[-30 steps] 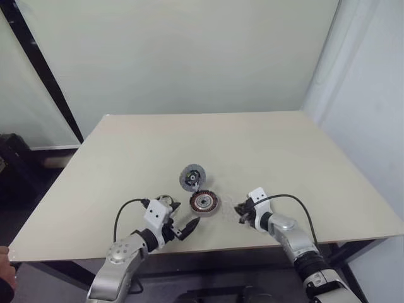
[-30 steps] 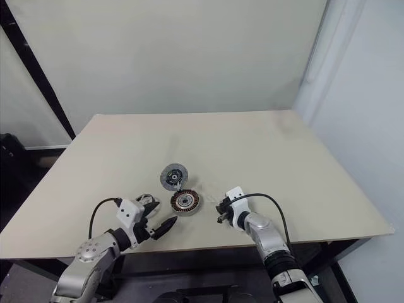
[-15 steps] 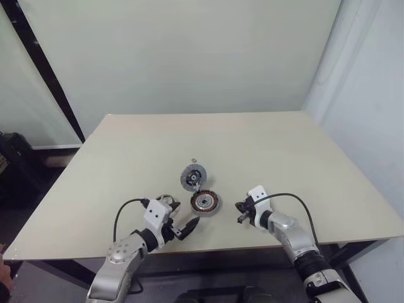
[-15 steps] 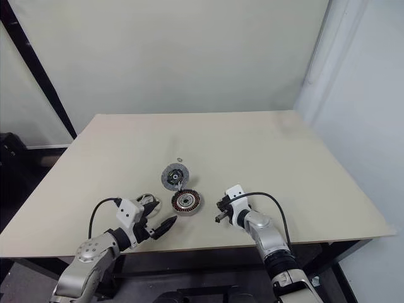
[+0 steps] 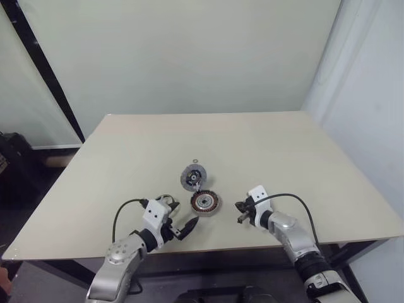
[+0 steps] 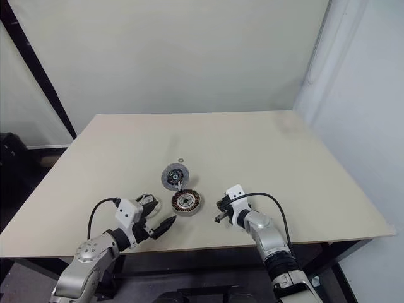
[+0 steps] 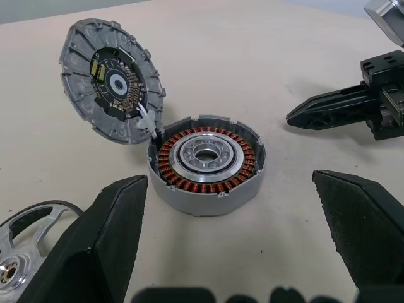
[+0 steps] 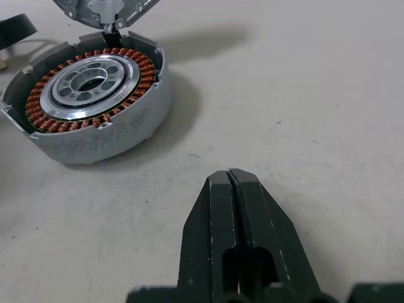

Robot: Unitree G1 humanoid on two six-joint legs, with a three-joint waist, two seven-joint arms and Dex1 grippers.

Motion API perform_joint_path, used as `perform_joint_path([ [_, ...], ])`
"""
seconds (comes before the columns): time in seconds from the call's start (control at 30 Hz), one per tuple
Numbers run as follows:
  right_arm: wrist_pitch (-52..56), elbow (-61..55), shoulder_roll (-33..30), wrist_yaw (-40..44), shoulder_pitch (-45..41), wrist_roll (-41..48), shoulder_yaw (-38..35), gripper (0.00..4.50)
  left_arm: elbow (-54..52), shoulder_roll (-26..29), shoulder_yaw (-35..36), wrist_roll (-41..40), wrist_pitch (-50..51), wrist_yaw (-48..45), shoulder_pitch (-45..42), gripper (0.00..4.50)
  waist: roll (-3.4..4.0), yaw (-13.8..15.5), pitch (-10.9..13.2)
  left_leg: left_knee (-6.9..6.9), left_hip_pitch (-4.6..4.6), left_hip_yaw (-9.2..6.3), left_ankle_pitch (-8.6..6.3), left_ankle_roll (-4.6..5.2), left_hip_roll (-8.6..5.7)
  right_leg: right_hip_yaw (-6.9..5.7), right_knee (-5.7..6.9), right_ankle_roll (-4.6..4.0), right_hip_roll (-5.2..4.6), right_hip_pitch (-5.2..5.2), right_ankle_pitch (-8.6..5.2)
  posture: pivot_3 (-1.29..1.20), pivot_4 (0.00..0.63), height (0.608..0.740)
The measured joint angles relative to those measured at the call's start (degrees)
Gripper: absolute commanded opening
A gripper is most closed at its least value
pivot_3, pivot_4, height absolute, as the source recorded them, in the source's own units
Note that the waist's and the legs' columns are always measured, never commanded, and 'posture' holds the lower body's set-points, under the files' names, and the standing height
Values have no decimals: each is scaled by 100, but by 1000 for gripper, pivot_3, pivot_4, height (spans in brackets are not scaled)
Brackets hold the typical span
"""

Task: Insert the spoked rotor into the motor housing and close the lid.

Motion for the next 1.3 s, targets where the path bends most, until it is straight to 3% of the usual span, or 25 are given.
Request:
perform_joint_path([
  [0.33,9,-13,45,-1,0,-7,58,18,0,0,61,0,0,64,-3,4500,0,0,0,0,0,0,0,0,0,0,0,0,0,0,0,0,0,740],
  [0.37,9,-13,46,-1,-1,-14,63,186,0,0,62,0,0,80,-4,4500,0,0,0,0,0,0,0,0,0,0,0,0,0,0,0,0,0,740],
  [0.47,9,-12,52,-6,-4,-43,78,967,1,0,71,1,-3,111,-9,4500,0,0,0,0,0,0,0,0,0,0,0,0,0,0,0,0,0,740],
  [0.8,9,-12,54,8,-10,-142,120,4471,1,0,104,1,-17,213,1,4500,0,0,0,0,0,-1,0,0,0,0,0,0,0,0,0,0,0,740],
  [1.03,32,-12,202,-48,-18,-133,89,4471,2,-7,228,32,-19,408,43,4500,0,0,0,0,0,-2,0,0,1,0,0,0,0,-1,0,0,0,740],
  [1.3,108,-79,654,-840,-318,53,-503,4471,412,-201,582,315,-230,1180,-276,4500,0,3,0,2,0,-3,0,-1,1,1,4,11,-2,-1,7,0,0,740],
])
